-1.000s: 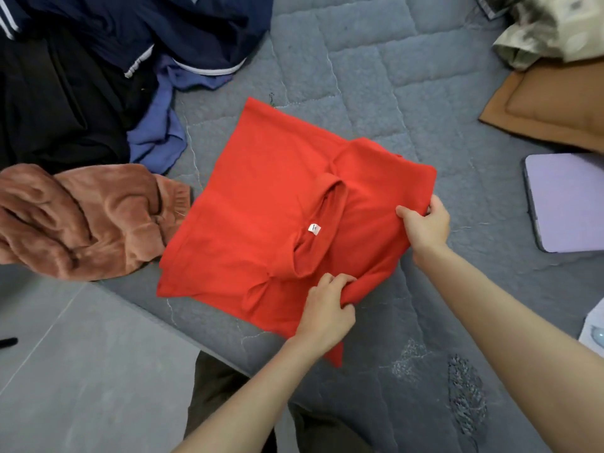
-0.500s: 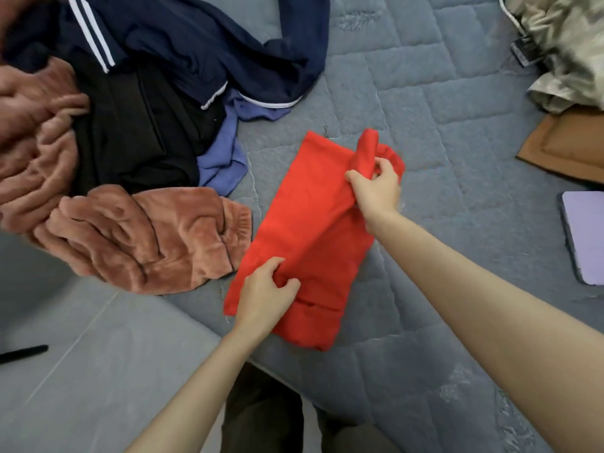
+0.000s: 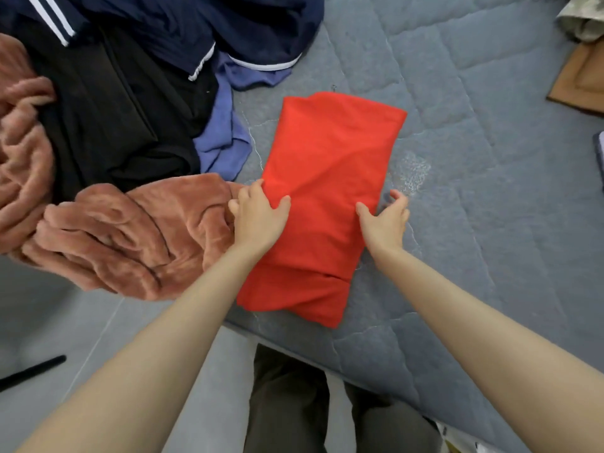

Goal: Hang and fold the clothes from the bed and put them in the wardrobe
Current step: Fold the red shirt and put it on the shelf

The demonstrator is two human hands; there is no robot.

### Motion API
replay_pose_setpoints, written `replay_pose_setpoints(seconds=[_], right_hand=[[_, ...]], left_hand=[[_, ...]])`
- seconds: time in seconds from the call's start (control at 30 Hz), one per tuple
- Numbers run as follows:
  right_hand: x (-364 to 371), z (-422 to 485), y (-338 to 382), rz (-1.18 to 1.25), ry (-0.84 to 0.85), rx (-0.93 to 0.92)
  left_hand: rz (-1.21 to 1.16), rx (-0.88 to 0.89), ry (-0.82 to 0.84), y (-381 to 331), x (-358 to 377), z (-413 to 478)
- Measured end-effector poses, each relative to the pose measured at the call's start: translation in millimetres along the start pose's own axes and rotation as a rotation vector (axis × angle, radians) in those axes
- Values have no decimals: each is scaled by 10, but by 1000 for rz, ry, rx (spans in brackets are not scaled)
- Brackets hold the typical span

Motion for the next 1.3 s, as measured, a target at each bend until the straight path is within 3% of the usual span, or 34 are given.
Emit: replay_pose_setpoints(seconds=[0.17,0.3,0.43,0.53,0.6,0.7,0.8,0.9,1.07,1.17,1.3], right_hand=[[196,79,-168,169,308,106],[156,165,-169,133,243,64],[-69,223,-276,184,103,89],[-39,173,-364,285,258,155],[-5,114,-300,296,395,84],[-53,69,-101,171,456,-98],[-139,6,98,119,498,-184],[-248,-126,264,-54,491,-352],[-476,-404,353,-356,435,-497],[-702,-548,493,-498,303,-580],[-1209,-695,927,-476,56,-716]], left_hand=[[13,33,28,-24,169,439],[-185,-16,55,35,215,604],[-315,-73,258,76,411,485],[-359,-23,278,68,538,369],[-410,44,237,6,476,340],[-388,286,249,-191,286,315],[-217,501,330,-437,79,238],[1,521,355,-540,-75,128],[232,583,199,-740,-332,-217],[340,593,87,-926,-453,-409],[451,636,-155,-1377,-712,-569]])
Point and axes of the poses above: each hand's wrist, its own z-axis towards the middle knuckle, its own x-axis out of the palm, y = z × x, the point moved 8 cm from there along z, towards the middle knuckle, and after that the axes turned 10 degrees about x, right-handed, at the moved point
